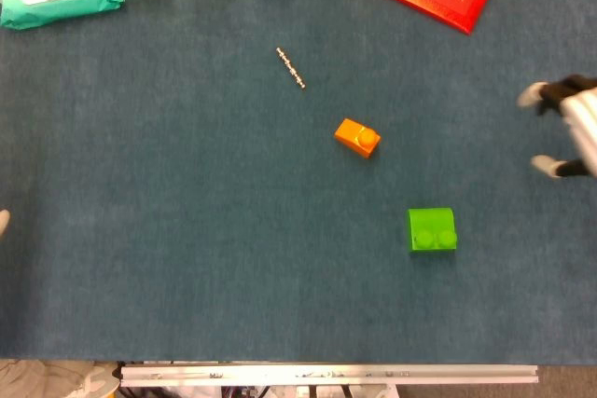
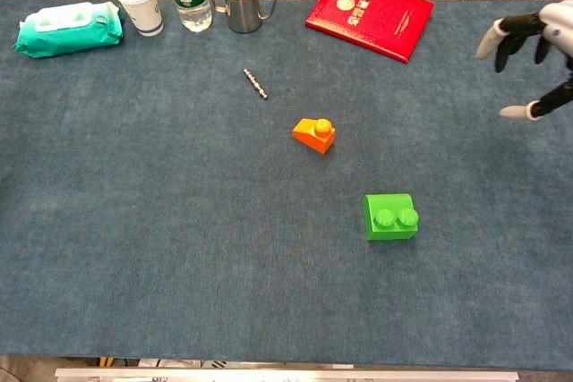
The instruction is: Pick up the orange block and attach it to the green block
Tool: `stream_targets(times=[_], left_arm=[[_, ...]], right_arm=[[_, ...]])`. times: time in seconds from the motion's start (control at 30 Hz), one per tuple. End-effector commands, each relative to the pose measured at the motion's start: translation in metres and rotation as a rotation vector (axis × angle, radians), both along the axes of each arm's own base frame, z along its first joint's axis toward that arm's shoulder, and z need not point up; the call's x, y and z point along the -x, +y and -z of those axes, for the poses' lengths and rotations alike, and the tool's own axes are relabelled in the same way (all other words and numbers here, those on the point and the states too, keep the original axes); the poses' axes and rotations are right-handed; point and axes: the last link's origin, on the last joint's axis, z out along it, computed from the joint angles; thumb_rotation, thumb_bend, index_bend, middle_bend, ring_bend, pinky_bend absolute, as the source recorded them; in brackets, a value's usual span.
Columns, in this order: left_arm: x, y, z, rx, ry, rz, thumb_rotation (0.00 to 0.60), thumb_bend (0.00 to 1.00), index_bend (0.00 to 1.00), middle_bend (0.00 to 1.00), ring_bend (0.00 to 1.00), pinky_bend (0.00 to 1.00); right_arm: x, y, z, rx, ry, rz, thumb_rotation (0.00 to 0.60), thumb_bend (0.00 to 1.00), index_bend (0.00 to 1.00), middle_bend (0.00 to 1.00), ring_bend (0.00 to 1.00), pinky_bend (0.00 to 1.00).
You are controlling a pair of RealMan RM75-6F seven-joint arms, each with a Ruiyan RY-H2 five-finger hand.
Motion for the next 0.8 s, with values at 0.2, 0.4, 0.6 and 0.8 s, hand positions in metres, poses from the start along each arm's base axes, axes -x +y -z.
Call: stream_targets(times=[0.2,0.4,0.6,0.8], left_arm=[[0.0,-0.002,0.0,0.002,-0.001,-0.003,0.6,0.17,0.17,0.19,0.18,0.13],[0.001,-0.003,0.001,0.003,-0.002,-0.003,0.6,0.17,0.17,0.19,0.18,0.13],[0.004,-0.003,-0.001,-0.003,-0.003,-0.014,0.6,0.17,0.17,0.19,0.18,0.13],[0.005,-0.002,-0.001,0.002,-0.001,-0.019,0.6,0.17,0.17,0.19,0.18,0.13]], right_arm=[[-0.03,-0.024,0.043,-0.127,0.029,-0.044,0.6,0.08,0.36,0.44,0.31,0.43],[-0.048,-0.035,0.073,-0.183,0.055,-0.062,0.6,0.08,0.31,0.44,0.31,0.42],[-0.06,-0.046,0.096,-0.201,0.077,-0.069,0.6,0.08,0.26,0.42,0.29,0.41],[-0.075,-0.054,0.118,-0.228,0.1,-0.083,0.6,0.08,0.23,0.41,0.28,0.4]])
